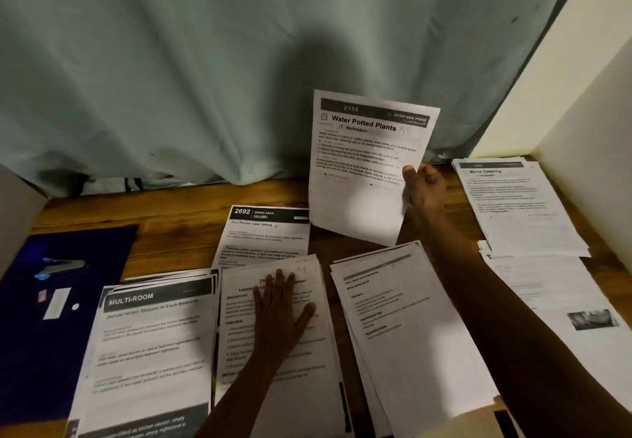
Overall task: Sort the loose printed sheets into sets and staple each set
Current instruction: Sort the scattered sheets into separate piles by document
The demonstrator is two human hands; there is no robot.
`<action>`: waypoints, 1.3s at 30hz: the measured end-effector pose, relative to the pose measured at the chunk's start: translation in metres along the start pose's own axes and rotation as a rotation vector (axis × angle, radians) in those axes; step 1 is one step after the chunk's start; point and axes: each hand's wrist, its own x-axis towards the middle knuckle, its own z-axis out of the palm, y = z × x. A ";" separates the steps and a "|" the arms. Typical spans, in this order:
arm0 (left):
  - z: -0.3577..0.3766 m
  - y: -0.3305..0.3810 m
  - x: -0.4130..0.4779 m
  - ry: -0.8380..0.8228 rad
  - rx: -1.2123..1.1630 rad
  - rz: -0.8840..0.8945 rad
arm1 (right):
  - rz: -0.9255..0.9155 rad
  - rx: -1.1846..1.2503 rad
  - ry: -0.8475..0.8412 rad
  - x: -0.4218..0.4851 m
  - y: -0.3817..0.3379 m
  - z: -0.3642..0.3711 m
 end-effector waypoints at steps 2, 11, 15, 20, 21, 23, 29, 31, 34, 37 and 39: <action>-0.003 0.008 0.004 0.035 -0.025 0.001 | -0.016 0.038 0.026 -0.006 -0.009 -0.011; -0.020 0.083 0.019 0.145 -0.169 0.105 | 0.024 -0.256 0.111 -0.010 0.027 -0.096; -0.007 0.106 0.010 0.121 -0.249 0.193 | 0.057 -0.346 0.176 -0.033 0.035 -0.129; 0.010 0.132 -0.010 0.084 -0.132 0.286 | 0.074 -0.407 0.191 -0.048 0.052 -0.192; 0.012 0.137 -0.013 0.065 -0.112 0.288 | 0.074 -0.412 0.192 -0.050 0.055 -0.205; 0.018 0.145 -0.019 0.015 -0.081 0.255 | 0.086 -0.429 0.197 -0.053 0.058 -0.231; 0.026 0.171 -0.030 -0.052 -0.092 0.195 | 0.142 -0.456 0.207 -0.055 0.060 -0.294; 0.030 0.179 -0.032 -0.050 -0.137 0.207 | 0.148 -0.485 0.204 -0.054 0.062 -0.309; 0.037 0.193 -0.033 -0.057 -0.175 0.216 | 0.147 -0.539 0.186 -0.052 0.065 -0.324; 0.043 0.202 -0.035 -0.081 -0.157 0.213 | 0.147 -0.564 0.163 -0.050 0.067 -0.333; 0.047 0.205 -0.037 -0.111 -0.129 0.205 | 0.150 -0.570 0.157 -0.049 0.069 -0.339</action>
